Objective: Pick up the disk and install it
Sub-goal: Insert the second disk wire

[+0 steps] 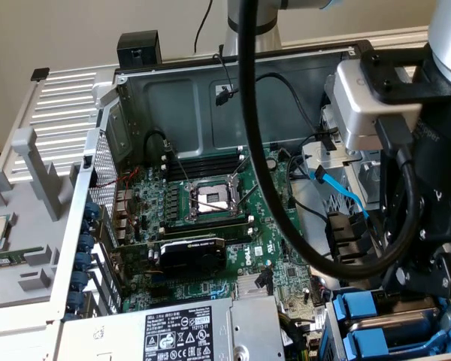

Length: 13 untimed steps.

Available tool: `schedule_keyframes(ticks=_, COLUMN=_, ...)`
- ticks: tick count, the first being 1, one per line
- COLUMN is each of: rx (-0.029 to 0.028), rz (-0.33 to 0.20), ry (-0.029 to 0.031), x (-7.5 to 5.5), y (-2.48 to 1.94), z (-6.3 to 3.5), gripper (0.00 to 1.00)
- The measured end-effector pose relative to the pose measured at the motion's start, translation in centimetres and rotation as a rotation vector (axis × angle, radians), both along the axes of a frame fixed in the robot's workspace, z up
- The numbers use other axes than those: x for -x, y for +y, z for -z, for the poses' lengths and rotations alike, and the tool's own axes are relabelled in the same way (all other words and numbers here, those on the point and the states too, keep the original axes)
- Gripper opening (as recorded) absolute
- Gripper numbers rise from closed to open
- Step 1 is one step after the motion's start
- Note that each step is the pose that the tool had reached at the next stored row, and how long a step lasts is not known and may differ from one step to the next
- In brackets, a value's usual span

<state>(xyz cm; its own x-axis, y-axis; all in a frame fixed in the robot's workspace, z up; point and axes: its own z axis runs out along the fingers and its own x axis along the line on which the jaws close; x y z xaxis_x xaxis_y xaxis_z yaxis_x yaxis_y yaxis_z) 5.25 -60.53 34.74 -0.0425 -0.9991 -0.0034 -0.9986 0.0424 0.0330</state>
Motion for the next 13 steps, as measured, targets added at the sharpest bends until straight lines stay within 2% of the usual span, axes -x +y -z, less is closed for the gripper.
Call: schedule_keyframes(ticks=13, rx=-0.0002, rz=0.000, ry=0.0000, x=-0.07, y=-0.01, z=0.23, gripper=0.16)
